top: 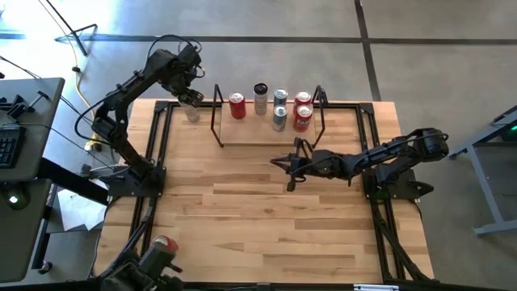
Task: Place canned beverage on shelf
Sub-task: Put the white yellow soda can on the shelf aligned with the other white yellow soda can
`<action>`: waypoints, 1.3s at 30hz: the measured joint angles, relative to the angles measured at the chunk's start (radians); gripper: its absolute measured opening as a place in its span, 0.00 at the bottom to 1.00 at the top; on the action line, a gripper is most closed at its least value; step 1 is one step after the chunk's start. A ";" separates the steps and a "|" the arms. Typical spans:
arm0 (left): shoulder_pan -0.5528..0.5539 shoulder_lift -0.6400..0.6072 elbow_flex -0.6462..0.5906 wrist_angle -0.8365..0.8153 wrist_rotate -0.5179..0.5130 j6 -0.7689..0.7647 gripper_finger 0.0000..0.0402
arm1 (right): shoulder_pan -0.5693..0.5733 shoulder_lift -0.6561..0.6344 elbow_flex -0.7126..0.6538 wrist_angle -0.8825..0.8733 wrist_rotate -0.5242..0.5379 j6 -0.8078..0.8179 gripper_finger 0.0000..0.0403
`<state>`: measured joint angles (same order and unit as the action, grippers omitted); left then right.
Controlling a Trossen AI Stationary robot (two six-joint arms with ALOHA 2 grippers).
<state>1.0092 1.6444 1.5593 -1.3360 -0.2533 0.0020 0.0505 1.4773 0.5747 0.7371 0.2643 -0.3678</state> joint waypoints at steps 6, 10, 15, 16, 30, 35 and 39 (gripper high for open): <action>0.073 0.000 -0.017 0.009 0.083 -0.046 0.69 | 0.000 0.000 0.000 0.000 -0.029 0.000 0.00; 0.093 0.000 -0.048 0.059 0.119 -0.045 0.69 | 0.000 0.000 0.000 0.000 -0.032 0.000 0.00; 0.099 0.000 -0.056 0.114 0.176 -0.043 0.69 | 0.000 0.000 0.000 0.000 -0.032 0.000 0.00; 0.099 0.000 -0.056 0.115 0.176 -0.043 0.69 | 0.000 0.000 0.000 0.000 -0.032 0.000 0.00; 0.099 0.000 -0.057 0.114 0.172 -0.050 0.69 | 0.000 0.000 0.000 0.000 -0.032 0.000 0.00; 0.099 -0.002 -0.088 0.162 0.155 -0.050 0.69 | 0.000 0.000 0.000 0.000 -0.033 0.000 0.00; 0.099 -0.001 -0.126 0.188 0.165 -0.024 0.69 | 0.000 0.000 0.000 0.000 -0.033 0.000 0.00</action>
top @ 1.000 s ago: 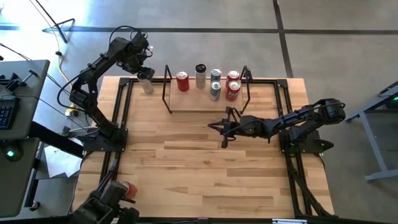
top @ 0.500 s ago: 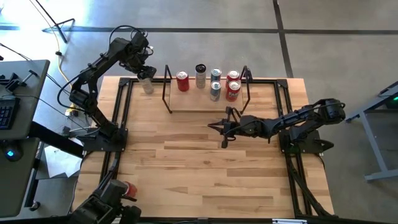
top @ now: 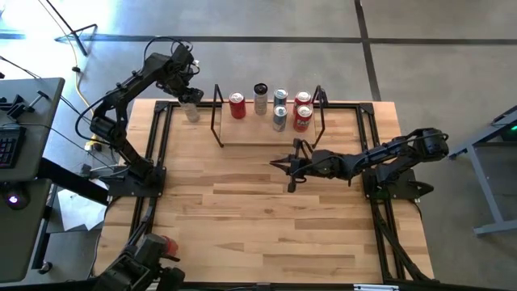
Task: Place canned beverage on shelf
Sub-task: Put the white yellow soda can on the shelf aligned with the other white yellow soda can
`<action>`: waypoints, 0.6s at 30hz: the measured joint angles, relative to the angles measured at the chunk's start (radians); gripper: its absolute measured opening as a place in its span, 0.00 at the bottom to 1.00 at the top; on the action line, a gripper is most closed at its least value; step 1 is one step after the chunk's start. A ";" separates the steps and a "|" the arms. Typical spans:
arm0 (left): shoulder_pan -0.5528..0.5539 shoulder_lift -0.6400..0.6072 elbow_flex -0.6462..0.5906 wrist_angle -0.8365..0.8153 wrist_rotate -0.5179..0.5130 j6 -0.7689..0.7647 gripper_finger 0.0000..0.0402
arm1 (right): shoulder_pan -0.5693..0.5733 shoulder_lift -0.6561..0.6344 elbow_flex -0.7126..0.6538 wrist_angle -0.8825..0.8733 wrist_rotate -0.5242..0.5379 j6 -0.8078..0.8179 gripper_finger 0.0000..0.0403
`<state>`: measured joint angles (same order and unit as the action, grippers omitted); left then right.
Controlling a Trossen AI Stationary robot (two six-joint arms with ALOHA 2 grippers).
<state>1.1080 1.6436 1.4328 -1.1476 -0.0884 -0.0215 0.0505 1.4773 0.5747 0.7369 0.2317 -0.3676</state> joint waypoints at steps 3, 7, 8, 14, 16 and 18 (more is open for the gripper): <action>0.000 -0.001 -0.005 0.000 -0.002 0.015 0.69 | 0.000 0.000 0.000 0.000 0.000 0.000 0.00; 0.000 -0.002 -0.005 0.000 0.001 0.029 0.69 | 0.000 0.000 0.000 0.000 0.000 0.000 0.00; 0.000 -0.002 -0.005 0.000 0.001 0.032 0.68 | 0.000 0.000 0.000 0.000 0.000 0.000 0.00; -0.019 -0.002 -0.005 -0.007 -0.007 0.053 0.65 | 0.000 0.000 0.000 0.000 0.000 0.000 0.00; -0.024 -0.002 -0.005 -0.007 -0.009 0.053 0.63 | 0.000 0.000 0.000 0.000 0.000 0.000 0.00; -0.029 -0.002 -0.005 -0.009 -0.014 0.053 0.62 | 0.000 0.000 0.000 0.000 0.000 0.000 0.00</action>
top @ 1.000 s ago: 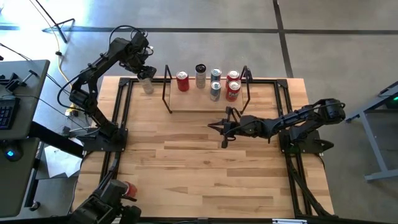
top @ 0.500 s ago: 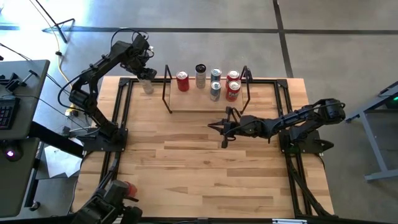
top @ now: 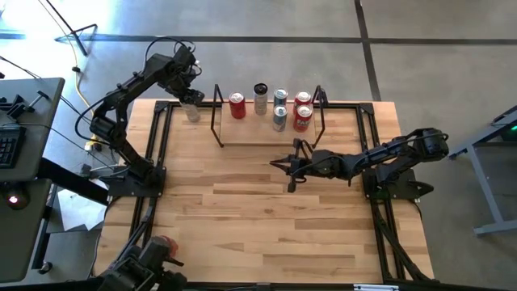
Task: Place canned beverage on shelf
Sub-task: Put the white yellow soda can on the shelf aligned with the other white yellow soda can
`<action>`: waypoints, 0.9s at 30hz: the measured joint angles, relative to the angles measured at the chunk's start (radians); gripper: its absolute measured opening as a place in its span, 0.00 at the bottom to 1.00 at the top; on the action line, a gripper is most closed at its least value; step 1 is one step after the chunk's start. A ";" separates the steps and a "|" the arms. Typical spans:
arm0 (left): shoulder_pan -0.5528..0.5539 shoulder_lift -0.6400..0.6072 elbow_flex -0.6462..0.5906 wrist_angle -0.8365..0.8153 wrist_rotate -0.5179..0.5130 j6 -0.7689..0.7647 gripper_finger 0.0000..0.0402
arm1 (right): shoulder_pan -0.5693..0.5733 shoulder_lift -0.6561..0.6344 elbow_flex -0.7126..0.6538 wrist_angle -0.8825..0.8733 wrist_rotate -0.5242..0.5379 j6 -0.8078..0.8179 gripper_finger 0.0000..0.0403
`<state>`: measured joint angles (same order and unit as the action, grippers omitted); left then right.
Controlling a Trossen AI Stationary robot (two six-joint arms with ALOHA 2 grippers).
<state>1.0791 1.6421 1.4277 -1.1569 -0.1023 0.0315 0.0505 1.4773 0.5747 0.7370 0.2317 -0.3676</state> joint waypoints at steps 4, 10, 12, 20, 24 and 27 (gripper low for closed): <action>-0.002 0.000 0.000 -0.008 -0.004 0.001 0.59 | 0.000 0.000 0.000 0.000 0.000 0.000 0.00; -0.002 -0.016 -0.004 -0.029 0.009 0.002 0.59 | 0.000 0.000 0.000 0.000 0.000 0.000 0.00; -0.002 -0.029 -0.008 -0.045 0.022 -0.002 0.59 | 0.000 0.000 0.000 0.000 0.000 0.000 0.00; -0.024 -0.131 -0.005 -0.167 0.018 -0.054 0.59 | 0.000 0.000 0.000 0.000 0.000 0.000 0.00; -0.081 -0.201 -0.005 -0.249 0.030 -0.090 0.59 | 0.000 0.000 0.000 0.000 0.000 0.000 0.00; -0.144 -0.270 -0.005 -0.335 0.023 -0.141 0.59 | 0.000 0.000 0.000 0.000 0.000 0.000 0.00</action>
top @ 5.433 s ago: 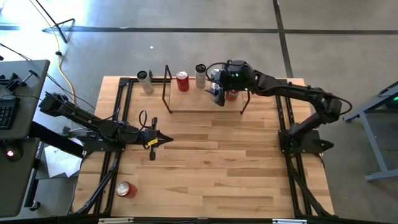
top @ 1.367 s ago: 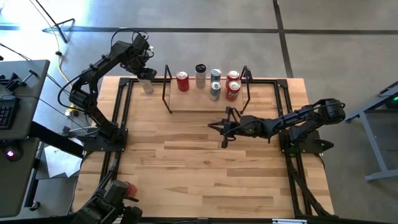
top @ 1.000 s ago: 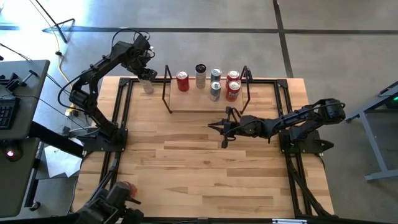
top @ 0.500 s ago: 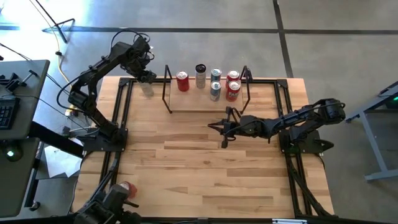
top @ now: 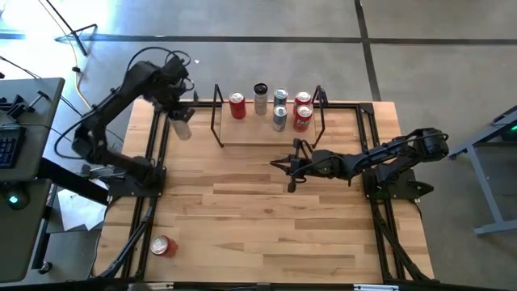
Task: Place canned beverage on shelf
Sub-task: Put the white yellow soda can on the shelf aligned with the other white yellow soda can
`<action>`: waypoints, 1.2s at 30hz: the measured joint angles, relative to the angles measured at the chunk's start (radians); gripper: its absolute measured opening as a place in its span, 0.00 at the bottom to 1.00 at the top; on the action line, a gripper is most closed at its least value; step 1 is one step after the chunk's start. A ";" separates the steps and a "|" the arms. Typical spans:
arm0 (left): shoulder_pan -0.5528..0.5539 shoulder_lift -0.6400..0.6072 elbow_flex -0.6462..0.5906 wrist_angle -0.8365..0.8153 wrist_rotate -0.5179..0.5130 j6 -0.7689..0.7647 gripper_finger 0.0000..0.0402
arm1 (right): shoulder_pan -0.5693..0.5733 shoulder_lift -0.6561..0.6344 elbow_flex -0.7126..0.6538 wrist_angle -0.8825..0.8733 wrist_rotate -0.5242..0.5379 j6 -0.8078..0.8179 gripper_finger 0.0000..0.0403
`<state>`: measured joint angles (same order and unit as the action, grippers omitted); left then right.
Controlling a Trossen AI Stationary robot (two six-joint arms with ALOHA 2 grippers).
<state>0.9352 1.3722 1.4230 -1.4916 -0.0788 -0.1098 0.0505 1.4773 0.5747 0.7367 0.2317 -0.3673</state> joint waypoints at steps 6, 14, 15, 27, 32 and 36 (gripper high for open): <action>-0.149 -0.168 -0.089 -0.062 -0.001 -0.176 0.59 | 0.000 0.000 0.000 -0.008 0.000 0.000 0.00; -0.423 -0.361 -0.302 -0.001 0.056 -0.419 0.59 | 0.000 0.000 0.000 -0.032 0.000 0.031 0.00; -0.461 -0.376 -0.323 0.016 0.060 -0.451 0.59 | 0.000 0.000 0.000 -0.038 0.000 0.038 0.00; -0.777 -0.254 -0.431 0.408 0.044 -0.716 0.59 | 0.000 0.000 0.000 -0.044 0.000 0.053 0.00; -0.802 -0.089 -0.346 0.432 0.039 -0.697 0.58 | 0.000 0.000 0.000 -0.038 0.000 0.052 0.00; -0.795 0.031 -0.228 0.418 0.037 -0.635 0.59 | 0.000 0.000 0.000 -0.037 0.000 0.052 0.00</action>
<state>0.1405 1.4036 1.1950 -1.0736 -0.0419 -0.7448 0.0509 1.4776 0.5747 0.6994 0.2317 -0.3149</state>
